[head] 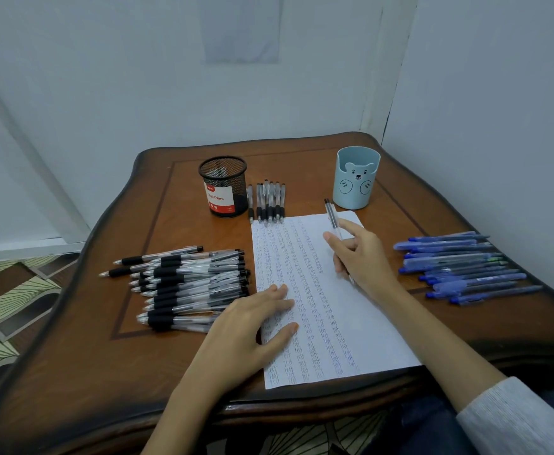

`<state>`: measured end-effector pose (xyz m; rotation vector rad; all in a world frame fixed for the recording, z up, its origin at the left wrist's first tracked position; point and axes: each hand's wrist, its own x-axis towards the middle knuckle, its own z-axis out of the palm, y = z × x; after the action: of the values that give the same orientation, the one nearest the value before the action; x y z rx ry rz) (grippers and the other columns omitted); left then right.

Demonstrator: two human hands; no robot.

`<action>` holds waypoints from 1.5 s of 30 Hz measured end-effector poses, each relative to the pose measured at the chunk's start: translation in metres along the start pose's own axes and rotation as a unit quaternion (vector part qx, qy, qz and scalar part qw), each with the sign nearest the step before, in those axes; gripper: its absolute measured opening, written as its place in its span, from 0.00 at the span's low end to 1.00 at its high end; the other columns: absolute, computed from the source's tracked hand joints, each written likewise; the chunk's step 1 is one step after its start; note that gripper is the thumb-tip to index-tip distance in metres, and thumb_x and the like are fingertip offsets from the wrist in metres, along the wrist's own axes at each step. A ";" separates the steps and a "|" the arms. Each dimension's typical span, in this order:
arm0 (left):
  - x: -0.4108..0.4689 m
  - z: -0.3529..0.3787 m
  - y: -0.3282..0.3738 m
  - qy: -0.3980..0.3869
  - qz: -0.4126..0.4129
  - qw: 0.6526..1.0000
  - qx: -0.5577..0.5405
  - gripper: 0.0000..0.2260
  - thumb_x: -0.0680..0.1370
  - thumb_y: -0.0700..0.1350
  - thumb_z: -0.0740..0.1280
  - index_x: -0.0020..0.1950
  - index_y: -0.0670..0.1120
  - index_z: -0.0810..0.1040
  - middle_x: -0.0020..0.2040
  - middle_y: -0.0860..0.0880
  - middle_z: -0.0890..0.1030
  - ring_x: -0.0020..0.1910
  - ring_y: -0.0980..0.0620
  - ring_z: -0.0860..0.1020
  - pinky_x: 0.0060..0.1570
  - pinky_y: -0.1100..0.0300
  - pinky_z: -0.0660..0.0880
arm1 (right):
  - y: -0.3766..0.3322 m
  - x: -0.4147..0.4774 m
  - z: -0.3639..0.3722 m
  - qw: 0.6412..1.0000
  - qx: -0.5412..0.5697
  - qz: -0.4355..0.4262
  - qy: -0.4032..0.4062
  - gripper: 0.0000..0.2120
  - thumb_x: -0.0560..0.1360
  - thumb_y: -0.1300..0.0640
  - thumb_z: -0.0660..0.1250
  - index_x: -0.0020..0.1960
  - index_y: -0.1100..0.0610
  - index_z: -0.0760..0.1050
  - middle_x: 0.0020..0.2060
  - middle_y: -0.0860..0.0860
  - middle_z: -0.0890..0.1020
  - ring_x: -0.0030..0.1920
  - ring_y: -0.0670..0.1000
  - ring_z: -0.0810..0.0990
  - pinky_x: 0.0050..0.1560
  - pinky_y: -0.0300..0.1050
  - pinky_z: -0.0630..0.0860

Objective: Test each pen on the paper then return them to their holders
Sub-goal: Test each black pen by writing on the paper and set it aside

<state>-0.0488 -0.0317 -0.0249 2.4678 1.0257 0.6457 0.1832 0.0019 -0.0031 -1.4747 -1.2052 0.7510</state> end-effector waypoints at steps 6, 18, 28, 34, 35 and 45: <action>0.001 -0.001 0.000 -0.005 -0.004 1.000 -0.007 0.25 0.75 0.65 0.57 0.67 0.56 0.74 0.70 0.63 0.68 0.69 0.72 0.59 0.68 0.70 0.58 | -0.002 0.007 0.005 0.997 0.038 0.046 -0.048 0.17 0.82 0.59 0.57 0.70 0.52 0.64 0.28 0.54 0.74 0.23 0.45 0.68 0.23 0.40 0.64; 0.005 -0.004 -0.005 0.003 -0.027 0.998 -0.048 0.22 0.74 0.63 0.63 0.65 0.56 0.76 0.69 0.62 0.70 0.68 0.71 0.62 0.69 0.57 0.65 | -0.023 0.085 0.027 0.990 -0.091 0.027 -0.101 0.10 0.75 0.57 0.71 0.52 0.63 0.81 0.34 0.52 0.81 0.26 0.45 0.74 0.30 0.37 0.75; 0.004 -0.004 -0.005 0.009 -0.023 0.999 -0.042 0.21 0.76 0.61 0.64 0.66 0.56 0.76 0.70 0.64 0.68 0.69 0.72 0.58 0.70 0.65 0.59 | -0.028 0.142 0.070 0.991 -0.114 0.056 -0.032 0.08 0.72 0.60 0.74 0.49 0.61 0.81 0.37 0.53 0.81 0.31 0.47 0.77 0.33 0.36 0.76; 0.003 -0.003 -0.004 0.012 -0.016 0.999 -0.045 0.21 0.76 0.62 0.63 0.66 0.56 0.75 0.70 0.65 0.67 0.69 0.73 0.57 0.69 0.66 0.58 | -0.026 0.147 0.083 0.988 -0.141 0.038 -0.041 0.11 0.72 0.58 0.74 0.50 0.63 0.80 0.45 0.55 0.81 0.36 0.49 0.78 0.38 0.40 0.80; 0.003 -0.003 -0.004 0.012 -0.015 0.999 -0.045 0.21 0.76 0.62 0.63 0.66 0.56 0.75 0.70 0.65 0.67 0.69 0.73 0.57 0.69 0.66 0.58 | -0.024 0.148 0.083 0.988 -0.144 0.035 -0.038 0.12 0.72 0.57 0.74 0.51 0.63 0.80 0.47 0.56 0.81 0.39 0.50 0.79 0.40 0.40 0.80; 0.002 -0.002 -0.004 0.011 -0.010 0.999 -0.031 0.21 0.76 0.61 0.64 0.67 0.56 0.75 0.71 0.63 0.68 0.70 0.72 0.58 0.68 0.68 0.56 | -0.037 0.116 0.070 0.988 -0.135 -0.022 -0.072 0.04 0.75 0.62 0.70 0.49 0.57 0.80 0.40 0.51 0.81 0.33 0.44 0.73 0.34 0.33 0.73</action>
<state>-0.0508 -0.0269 -0.0242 2.4004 1.0213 0.6885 0.1437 0.1320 0.0300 -1.6299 -1.4909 0.6928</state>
